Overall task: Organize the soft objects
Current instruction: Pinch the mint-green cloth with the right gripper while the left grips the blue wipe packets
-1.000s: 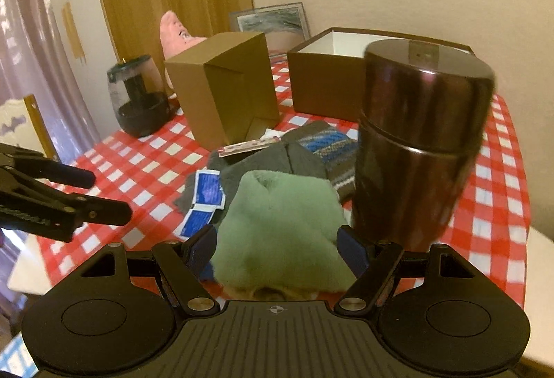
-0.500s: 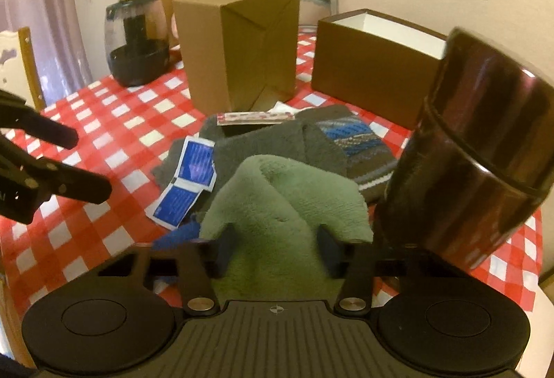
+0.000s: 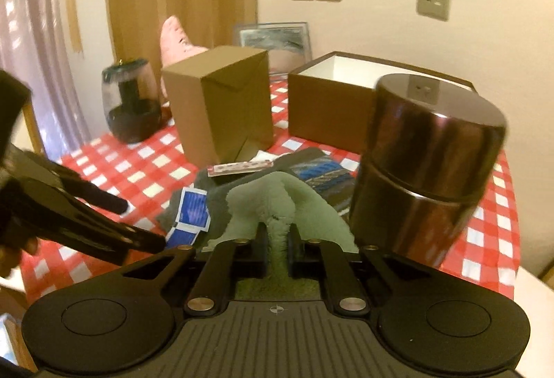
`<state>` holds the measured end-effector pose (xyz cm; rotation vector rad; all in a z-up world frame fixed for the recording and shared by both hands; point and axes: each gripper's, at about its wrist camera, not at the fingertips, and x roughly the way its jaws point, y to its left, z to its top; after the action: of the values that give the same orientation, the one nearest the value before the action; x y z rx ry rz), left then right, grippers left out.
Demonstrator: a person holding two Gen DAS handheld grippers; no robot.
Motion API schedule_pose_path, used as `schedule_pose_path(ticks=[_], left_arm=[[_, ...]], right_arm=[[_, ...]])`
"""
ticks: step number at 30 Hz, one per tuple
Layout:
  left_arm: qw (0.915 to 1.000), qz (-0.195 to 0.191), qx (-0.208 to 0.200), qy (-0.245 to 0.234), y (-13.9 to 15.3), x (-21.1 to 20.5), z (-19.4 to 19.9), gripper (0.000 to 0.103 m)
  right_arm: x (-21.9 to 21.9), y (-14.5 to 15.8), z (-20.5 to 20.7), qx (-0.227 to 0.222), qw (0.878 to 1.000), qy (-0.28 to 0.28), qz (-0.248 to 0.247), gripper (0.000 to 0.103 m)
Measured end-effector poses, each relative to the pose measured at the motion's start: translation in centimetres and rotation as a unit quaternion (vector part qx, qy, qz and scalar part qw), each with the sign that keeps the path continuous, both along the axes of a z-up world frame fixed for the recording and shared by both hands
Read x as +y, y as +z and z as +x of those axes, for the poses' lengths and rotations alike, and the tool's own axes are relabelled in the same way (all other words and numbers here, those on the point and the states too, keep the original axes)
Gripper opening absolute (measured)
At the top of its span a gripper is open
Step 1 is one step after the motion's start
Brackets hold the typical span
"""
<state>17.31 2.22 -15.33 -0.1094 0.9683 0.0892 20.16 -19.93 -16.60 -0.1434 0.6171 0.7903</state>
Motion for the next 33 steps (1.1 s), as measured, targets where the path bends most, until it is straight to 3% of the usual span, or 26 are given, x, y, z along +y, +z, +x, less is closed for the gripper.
schedule_pose_path(ticks=[10,17,20,24,27,33], left_arm=[[0.9997,-0.022,0.009,0.007,-3.2,0.6,3.1,0.073],[0.9997,-0.018,0.014,0.008,-5.1,1.3,4.6,0.072],[0.9999,-0.009,0.009,-0.001,-5.4,1.2,5.0,0.068],[0.9999,0.009,0.003,-0.014,-5.5,1.1,5.2,0.041],[0.9995,0.017,0.0,-0.026,-5.3,1.3,4.9,0.034],[0.9993,0.005,-0.003,-0.036,-4.5,2.2,3.8,0.032]], right_arm=[[-3.2,1.3,-0.4,0.028,0.996,-0.061,0.051,0.01],[-5.3,0.6,0.4,0.077,0.989,-0.106,0.074,0.01],[-5.7,0.3,0.7,0.087,0.987,-0.115,0.074,0.01],[-5.8,0.3,1.0,0.096,0.985,-0.123,0.078,0.01],[-5.7,0.4,1.1,0.099,0.984,-0.124,0.083,0.01],[-5.2,1.0,1.3,0.101,0.984,-0.111,0.096,0.01]])
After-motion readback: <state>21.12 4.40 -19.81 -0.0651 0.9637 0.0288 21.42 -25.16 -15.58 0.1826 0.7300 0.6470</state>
